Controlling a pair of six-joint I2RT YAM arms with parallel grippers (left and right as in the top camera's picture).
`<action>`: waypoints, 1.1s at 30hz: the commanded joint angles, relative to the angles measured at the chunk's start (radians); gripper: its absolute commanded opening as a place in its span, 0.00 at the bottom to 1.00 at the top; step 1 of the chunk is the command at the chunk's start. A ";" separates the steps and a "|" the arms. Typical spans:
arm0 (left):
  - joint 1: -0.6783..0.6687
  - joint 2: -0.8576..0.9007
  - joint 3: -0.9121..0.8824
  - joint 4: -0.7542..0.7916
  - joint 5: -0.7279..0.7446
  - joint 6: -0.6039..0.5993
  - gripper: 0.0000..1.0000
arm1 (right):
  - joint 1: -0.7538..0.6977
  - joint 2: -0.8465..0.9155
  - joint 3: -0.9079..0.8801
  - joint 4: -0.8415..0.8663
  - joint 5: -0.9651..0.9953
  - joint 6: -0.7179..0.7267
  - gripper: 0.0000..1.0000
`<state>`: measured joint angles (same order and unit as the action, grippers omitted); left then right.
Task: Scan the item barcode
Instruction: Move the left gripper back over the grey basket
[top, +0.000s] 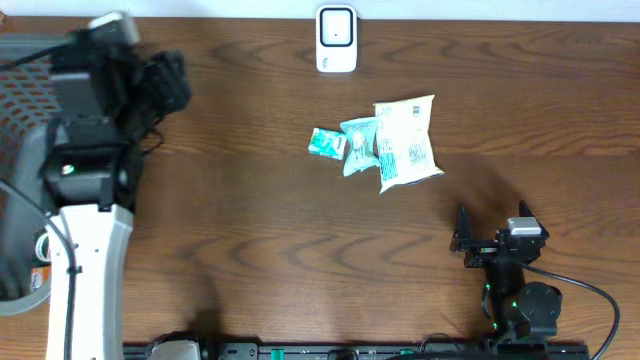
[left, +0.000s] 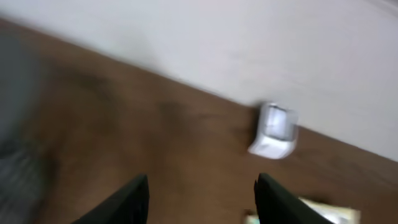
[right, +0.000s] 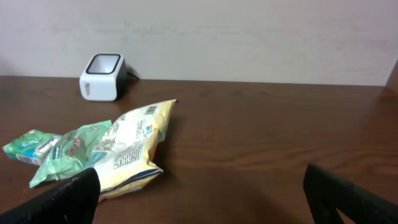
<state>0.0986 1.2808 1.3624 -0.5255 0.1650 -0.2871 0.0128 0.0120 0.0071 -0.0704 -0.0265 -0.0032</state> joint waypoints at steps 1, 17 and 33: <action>0.073 -0.009 0.003 -0.109 -0.230 -0.022 0.54 | 0.008 -0.005 -0.002 -0.005 -0.002 0.017 0.99; 0.397 0.112 -0.034 -0.351 -0.591 -0.467 0.55 | 0.008 -0.005 -0.002 -0.004 -0.002 0.017 0.99; 0.381 -0.104 -0.034 -0.117 -0.068 -0.176 0.34 | 0.008 -0.005 -0.002 -0.005 -0.002 0.017 0.99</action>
<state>0.4866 1.2350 1.3243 -0.6621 -0.0181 -0.5285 0.0128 0.0120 0.0071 -0.0708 -0.0265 -0.0036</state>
